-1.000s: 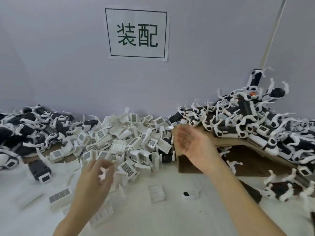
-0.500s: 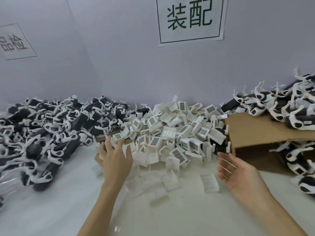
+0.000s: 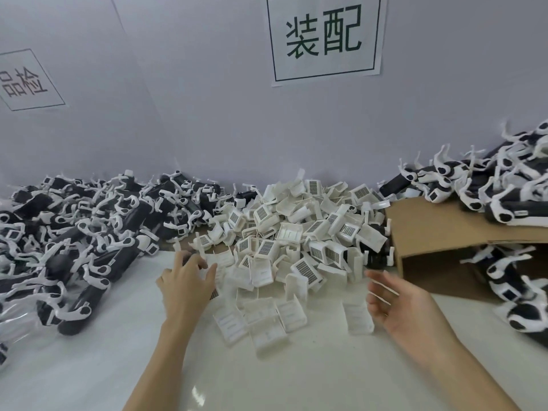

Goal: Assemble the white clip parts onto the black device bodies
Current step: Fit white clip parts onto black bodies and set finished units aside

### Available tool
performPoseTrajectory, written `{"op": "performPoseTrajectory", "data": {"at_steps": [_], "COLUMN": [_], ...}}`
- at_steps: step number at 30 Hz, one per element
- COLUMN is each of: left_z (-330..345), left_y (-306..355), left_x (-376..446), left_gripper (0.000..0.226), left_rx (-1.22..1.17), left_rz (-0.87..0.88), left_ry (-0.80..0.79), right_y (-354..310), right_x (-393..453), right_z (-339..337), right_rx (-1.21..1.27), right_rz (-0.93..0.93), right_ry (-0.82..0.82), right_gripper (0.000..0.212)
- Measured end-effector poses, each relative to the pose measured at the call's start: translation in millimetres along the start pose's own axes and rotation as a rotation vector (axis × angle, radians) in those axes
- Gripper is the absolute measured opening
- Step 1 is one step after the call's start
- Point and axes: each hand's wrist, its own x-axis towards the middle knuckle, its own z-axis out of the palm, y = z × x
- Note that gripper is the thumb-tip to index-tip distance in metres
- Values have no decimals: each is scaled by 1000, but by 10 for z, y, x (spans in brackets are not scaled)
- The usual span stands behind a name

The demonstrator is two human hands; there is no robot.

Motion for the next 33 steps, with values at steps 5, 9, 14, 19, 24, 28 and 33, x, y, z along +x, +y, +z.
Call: {"op": "performPoseTrajectory", "data": {"at_steps": [5, 9, 14, 19, 24, 28, 33], "left_z": [-184, -370, -378, -256, -278, -259, -279], "left_y": [234, 741, 1255, 1467, 1487, 1502, 1472], "left_x": [-26, -215, -645, -918, -916, -927, -892], "left_gripper": [30, 26, 33, 42, 40, 56, 66], "left_rx": [-169, -471, -1116, -1325, -1389, -1468, -1388], "left_rz": [335, 431, 157, -106, -173, -333, -329], "left_ry": [255, 282, -188, -465, -565, -657, -740], "right_y": [-8, 24, 96, 183, 125, 112, 105], "right_x": [-28, -51, -93, -110, -95, -99, -124], "right_z": [22, 55, 124, 250, 165, 177, 199], "right_rx": [8, -27, -276, -347, -367, -324, -296], "right_rz": [25, 28, -133, -206, -216, -196, -179], "right_ry": [27, 3, -182, -136, -52, -46, -56], "right_gripper": [24, 26, 58, 83, 58, 56, 51]}}
